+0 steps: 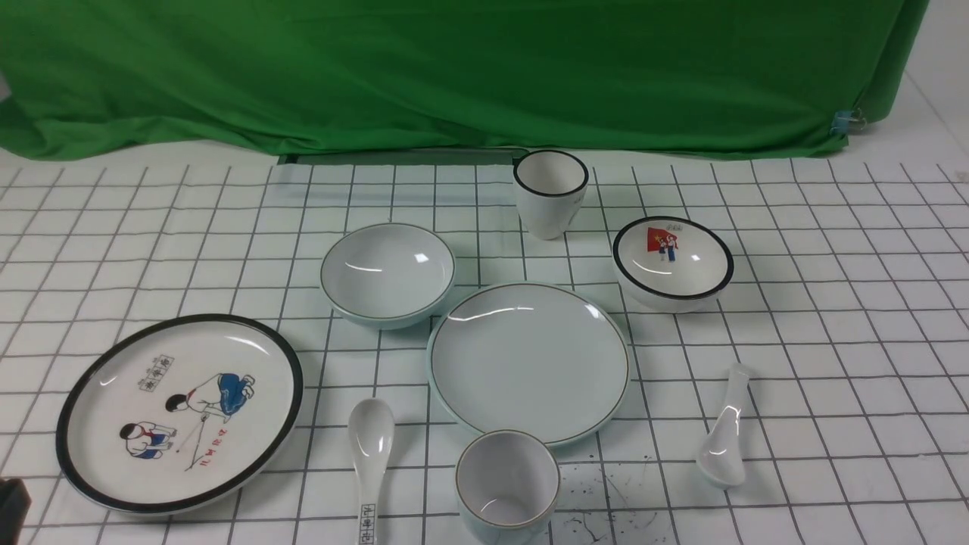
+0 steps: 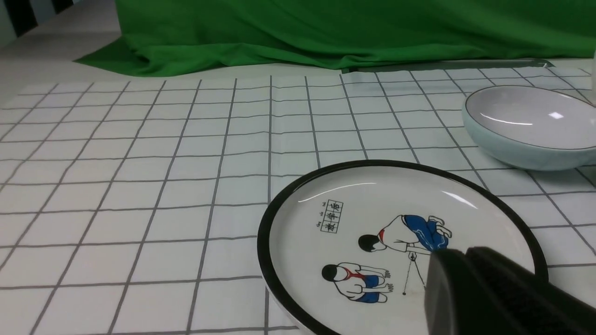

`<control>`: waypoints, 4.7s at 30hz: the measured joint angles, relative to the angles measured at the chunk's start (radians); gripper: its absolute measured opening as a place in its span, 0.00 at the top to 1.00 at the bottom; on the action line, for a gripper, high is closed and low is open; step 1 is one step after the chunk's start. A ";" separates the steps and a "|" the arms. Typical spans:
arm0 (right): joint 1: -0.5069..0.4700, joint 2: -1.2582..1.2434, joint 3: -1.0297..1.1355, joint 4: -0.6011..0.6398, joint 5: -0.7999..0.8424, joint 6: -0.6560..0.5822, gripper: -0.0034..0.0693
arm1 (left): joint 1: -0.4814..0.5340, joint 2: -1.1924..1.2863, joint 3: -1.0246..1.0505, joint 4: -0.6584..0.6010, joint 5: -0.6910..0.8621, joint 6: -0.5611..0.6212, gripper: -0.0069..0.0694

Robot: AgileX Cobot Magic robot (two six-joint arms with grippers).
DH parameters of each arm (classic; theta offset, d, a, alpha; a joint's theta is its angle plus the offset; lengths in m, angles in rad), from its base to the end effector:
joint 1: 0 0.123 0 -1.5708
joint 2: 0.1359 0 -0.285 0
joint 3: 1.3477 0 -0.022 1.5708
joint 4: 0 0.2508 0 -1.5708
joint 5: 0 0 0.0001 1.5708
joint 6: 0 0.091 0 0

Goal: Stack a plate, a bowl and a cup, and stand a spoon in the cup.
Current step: Use the left arm to grab a blue rice bowl, then use the left arm to put the blue rice bowl into the blue large plate in the middle

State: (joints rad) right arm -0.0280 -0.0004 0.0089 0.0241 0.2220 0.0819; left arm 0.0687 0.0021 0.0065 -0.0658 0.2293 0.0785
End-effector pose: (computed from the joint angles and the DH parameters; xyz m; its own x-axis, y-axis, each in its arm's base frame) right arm 0.0560 -0.0011 0.1901 -0.1395 0.1092 -0.9842 0.0376 0.9938 0.1049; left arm 0.0559 0.0025 0.1901 -0.1501 0.0041 -0.9887 -0.0517 0.9986 0.0120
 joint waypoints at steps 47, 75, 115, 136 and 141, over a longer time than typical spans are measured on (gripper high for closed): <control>0.278 0.977 -0.838 0.148 0.581 -0.358 0.93 | -0.169 1.112 -1.081 0.013 0.731 0.108 0.95; 0.566 1.261 -0.959 0.154 0.554 -0.389 0.93 | -0.199 2.110 -1.666 -0.156 0.605 0.031 0.38; 0.465 1.047 -0.980 0.123 0.617 -0.368 0.93 | -0.408 2.104 -1.653 -0.476 0.623 0.270 0.91; 0.465 1.047 -0.997 0.123 0.574 -0.369 0.87 | -0.407 2.124 -1.774 -0.460 0.741 0.288 0.43; 0.467 1.066 -1.049 0.124 0.615 -0.369 0.72 | -0.407 2.002 -1.862 -0.293 0.789 0.200 0.28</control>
State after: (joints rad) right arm 0.4387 1.0655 -1.0405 0.1481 0.8369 -0.2869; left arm -0.3383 2.0042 -1.8555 -0.3586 1.0183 0.2788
